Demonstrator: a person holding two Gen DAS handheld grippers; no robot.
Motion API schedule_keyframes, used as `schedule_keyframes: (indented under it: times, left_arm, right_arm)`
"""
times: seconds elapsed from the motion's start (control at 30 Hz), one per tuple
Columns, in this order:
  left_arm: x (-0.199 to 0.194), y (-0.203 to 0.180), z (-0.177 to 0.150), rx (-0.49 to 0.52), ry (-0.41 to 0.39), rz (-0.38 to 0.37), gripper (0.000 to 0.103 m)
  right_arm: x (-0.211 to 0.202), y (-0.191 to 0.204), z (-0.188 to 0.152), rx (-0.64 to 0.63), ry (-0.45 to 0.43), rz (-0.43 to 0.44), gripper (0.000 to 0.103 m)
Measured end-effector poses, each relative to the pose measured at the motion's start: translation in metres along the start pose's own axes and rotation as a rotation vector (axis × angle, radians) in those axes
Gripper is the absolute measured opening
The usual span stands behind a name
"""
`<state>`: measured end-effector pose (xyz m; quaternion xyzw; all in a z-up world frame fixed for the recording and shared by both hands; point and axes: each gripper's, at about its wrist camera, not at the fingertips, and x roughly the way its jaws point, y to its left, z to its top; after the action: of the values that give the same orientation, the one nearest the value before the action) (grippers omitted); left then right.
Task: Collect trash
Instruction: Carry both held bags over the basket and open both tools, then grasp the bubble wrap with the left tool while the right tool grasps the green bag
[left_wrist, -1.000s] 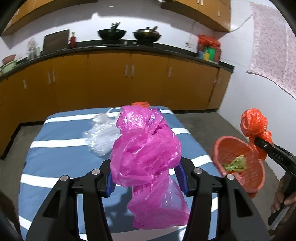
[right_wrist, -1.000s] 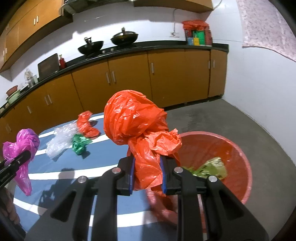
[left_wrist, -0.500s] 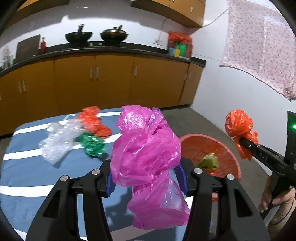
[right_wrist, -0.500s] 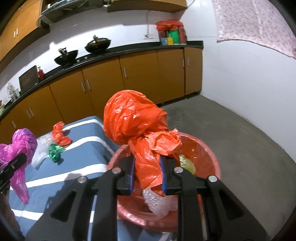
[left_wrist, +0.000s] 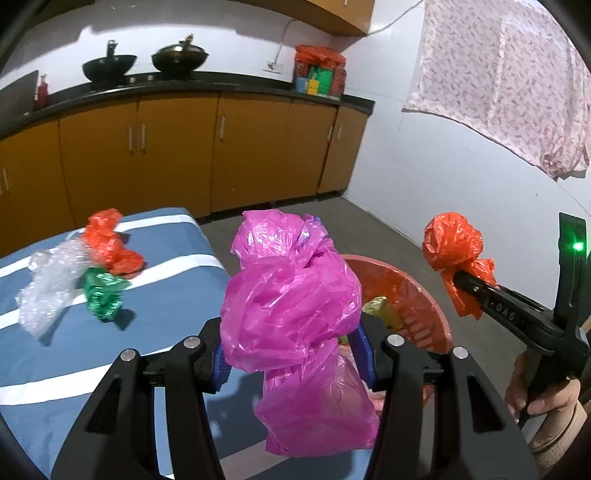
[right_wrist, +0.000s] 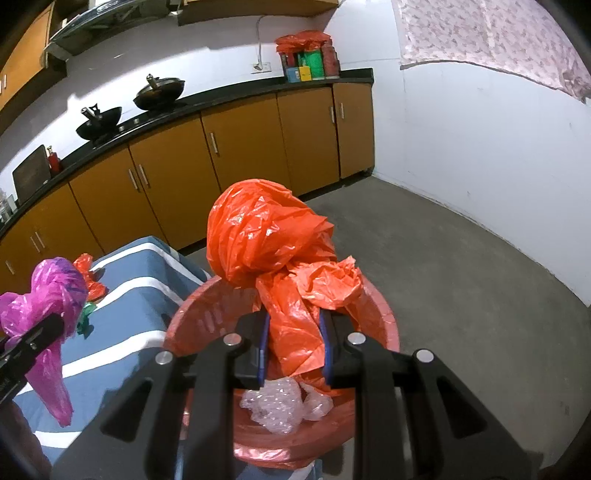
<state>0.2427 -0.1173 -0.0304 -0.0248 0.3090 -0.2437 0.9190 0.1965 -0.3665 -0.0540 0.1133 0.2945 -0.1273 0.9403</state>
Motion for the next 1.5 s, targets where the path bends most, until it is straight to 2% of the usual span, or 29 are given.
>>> schedule_keyframes:
  times: [0.57,0.6,0.7,0.77,0.87,1.03,1.23,1.37,1.5]
  left_arm:
    - [0.056,-0.045,0.0,0.086,0.074,-0.078,0.054]
    - [0.059,-0.047,0.0,0.09,0.079,-0.081,0.054]
    - [0.064,-0.049,-0.001,0.1,0.093,-0.094,0.063]
    - [0.065,-0.049,-0.003,0.1,0.094,-0.092,0.072]
    - [0.066,-0.044,-0.006,0.088,0.104,-0.09,0.072]
    - [0.059,-0.02,-0.008,0.035,0.099,-0.05,0.072]
    - [0.033,0.02,-0.013,-0.007,0.054,0.047,0.076]
    - [0.009,0.05,-0.02,-0.02,0.016,0.119,0.079]
    - [-0.021,0.093,-0.028,-0.053,-0.031,0.223,0.082]
  right_arm:
    - [0.022,-0.015,0.003,0.022,0.005,-0.008,0.022]
    - [0.023,-0.016,0.003,0.023,0.004,-0.006,0.024]
    - [0.026,-0.02,-0.001,0.033,0.005,0.003,0.027]
    - [0.027,-0.023,-0.004,0.039,0.01,0.013,0.035]
    - [0.029,-0.025,-0.008,0.038,0.014,0.022,0.045]
    - [0.026,-0.026,-0.008,0.031,0.002,0.009,0.055]
    - [0.019,-0.014,-0.001,0.026,-0.015,0.022,0.059]
    - [0.016,0.017,0.001,-0.023,-0.025,0.064,0.063]
    - [0.018,0.067,-0.001,-0.096,-0.024,0.141,0.065]
